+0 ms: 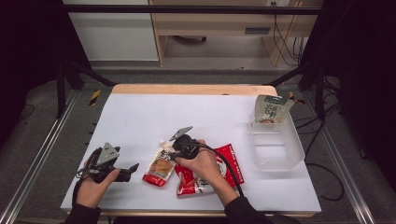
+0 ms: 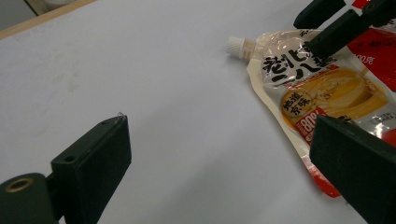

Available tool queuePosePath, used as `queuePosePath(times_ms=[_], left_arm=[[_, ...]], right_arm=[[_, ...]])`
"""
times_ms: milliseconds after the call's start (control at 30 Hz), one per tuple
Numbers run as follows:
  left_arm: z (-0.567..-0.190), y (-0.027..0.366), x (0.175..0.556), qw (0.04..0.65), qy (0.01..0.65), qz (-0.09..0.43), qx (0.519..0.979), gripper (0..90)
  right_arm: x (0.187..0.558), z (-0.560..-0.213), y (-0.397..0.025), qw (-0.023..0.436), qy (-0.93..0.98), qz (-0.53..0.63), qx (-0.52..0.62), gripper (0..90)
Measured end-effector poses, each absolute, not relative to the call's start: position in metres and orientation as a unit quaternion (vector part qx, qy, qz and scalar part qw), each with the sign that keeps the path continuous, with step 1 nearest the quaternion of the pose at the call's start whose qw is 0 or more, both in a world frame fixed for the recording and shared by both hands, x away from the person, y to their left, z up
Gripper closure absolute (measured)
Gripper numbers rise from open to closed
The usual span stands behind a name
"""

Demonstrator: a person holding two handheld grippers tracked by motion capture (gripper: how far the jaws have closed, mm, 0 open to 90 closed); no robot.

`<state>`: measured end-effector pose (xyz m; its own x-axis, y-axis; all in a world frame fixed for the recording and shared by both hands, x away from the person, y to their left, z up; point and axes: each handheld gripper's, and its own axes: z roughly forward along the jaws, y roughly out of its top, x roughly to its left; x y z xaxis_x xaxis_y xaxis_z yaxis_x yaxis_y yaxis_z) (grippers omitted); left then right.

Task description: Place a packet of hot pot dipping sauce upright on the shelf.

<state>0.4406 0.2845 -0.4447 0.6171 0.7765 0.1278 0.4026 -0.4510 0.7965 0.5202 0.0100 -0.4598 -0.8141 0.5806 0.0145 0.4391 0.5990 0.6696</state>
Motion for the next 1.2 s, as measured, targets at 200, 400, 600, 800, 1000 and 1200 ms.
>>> queuePosePath(times_ms=[200, 400, 600, 800, 1000, 1200], left_arm=[[-0.445, 0.284, 0.442, 0.376, 0.359, 0.245, 0.818, 5.7], [-0.446, 0.281, 0.442, 0.377, 0.358, 0.245, 0.818, 5.7], [-0.446, 0.281, 0.442, 0.375, 0.355, 0.241, 0.822, 5.8], [-0.446, 0.28, 0.442, 0.375, 0.354, 0.241, 0.823, 5.8], [-0.446, 0.279, 0.442, 0.378, 0.354, 0.24, 0.821, 5.8], [-0.446, 0.28, 0.443, 0.379, 0.355, 0.238, 0.821, 5.8]], right_arm=[[0.518, -0.459, 0.011, 0.113, 0.892, 0.335, 0.281, 66.3], [0.523, -0.461, 0.01, 0.103, 0.887, 0.335, 0.3, 48.1], [0.527, -0.464, 0.011, 0.072, 0.884, 0.344, 0.308, 50.0], [0.525, -0.465, 0.012, 0.07, 0.883, 0.349, 0.307, 60.2], [0.52, -0.462, 0.015, 0.094, 0.884, 0.353, 0.291, 80.6], [0.518, -0.462, 0.017, 0.099, 0.885, 0.358, 0.282, 87.8]])
